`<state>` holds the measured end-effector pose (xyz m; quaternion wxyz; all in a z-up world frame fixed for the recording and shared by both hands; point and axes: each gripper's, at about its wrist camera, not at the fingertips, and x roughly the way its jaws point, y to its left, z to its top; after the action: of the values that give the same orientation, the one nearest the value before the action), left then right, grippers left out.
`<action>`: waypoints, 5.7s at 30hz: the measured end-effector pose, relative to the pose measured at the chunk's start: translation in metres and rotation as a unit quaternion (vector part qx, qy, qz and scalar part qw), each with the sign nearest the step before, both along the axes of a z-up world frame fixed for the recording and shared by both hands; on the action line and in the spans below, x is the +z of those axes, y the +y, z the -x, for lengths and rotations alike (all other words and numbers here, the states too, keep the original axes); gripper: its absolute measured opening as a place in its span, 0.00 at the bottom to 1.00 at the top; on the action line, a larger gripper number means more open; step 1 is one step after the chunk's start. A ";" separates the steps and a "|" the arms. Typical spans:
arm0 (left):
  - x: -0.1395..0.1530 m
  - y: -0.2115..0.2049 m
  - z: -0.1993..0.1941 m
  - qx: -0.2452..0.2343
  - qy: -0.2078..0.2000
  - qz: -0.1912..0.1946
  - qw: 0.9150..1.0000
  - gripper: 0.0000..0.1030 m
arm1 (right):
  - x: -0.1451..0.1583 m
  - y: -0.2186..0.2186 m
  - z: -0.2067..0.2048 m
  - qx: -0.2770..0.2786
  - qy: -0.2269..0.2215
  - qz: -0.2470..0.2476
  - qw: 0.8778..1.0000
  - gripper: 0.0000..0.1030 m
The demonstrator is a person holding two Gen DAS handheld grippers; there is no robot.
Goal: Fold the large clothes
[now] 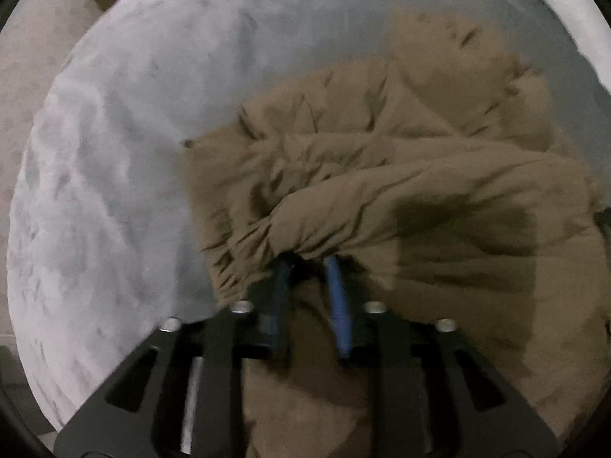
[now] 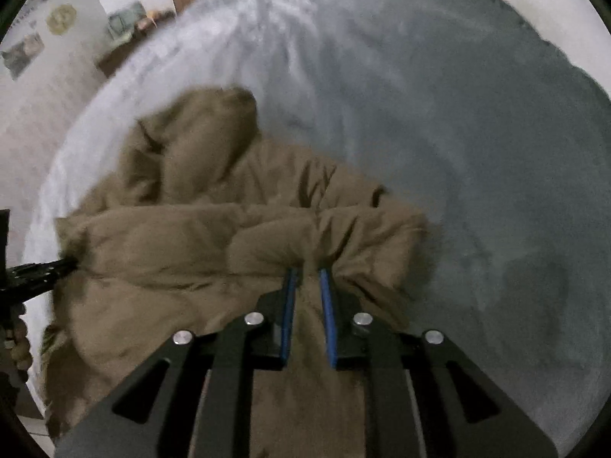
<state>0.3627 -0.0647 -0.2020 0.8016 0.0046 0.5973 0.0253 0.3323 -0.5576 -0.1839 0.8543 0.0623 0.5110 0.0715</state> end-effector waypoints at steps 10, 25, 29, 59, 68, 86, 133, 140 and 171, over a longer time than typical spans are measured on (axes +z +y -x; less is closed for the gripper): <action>0.000 -0.021 0.046 -0.035 -0.001 0.008 0.999 0.26 | -0.025 0.024 0.055 0.006 0.039 0.024 0.999 0.15; -0.044 -0.015 0.034 -0.030 0.036 0.009 0.999 0.19 | -0.077 0.051 0.014 -0.004 0.110 0.065 0.992 0.12; -0.044 -0.012 0.037 -0.026 0.033 0.016 0.999 0.19 | -0.077 0.056 0.014 -0.006 0.105 0.067 0.992 0.12; -0.003 -0.064 0.229 0.008 -0.022 -0.023 0.999 0.91 | -0.042 0.058 0.257 0.017 -0.017 0.042 0.999 0.79; -0.036 -0.051 0.287 0.004 -0.022 -0.021 1.000 0.93 | -0.070 0.064 0.278 0.012 -0.030 0.067 0.997 0.79; -0.017 -0.001 0.374 0.005 -0.154 0.038 0.987 0.94 | -0.024 0.048 0.411 -0.049 -0.153 0.022 0.987 0.84; -0.043 0.058 0.423 0.047 -0.204 0.049 0.977 0.81 | -0.048 -0.035 0.469 -0.172 -0.213 0.040 0.961 0.86; -0.032 0.061 0.436 0.028 -0.216 0.031 0.975 0.81 | -0.065 -0.033 0.442 -0.142 -0.174 0.006 0.974 0.61; -0.007 0.053 0.454 -0.035 -0.200 0.109 0.973 0.18 | -0.028 -0.003 0.452 -0.092 -0.177 0.034 0.979 0.15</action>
<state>-0.0914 -0.0112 -0.2094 0.9009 -0.0665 0.4236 -0.0677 -0.1196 -0.5601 -0.2124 0.9356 0.0664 0.3463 -0.0154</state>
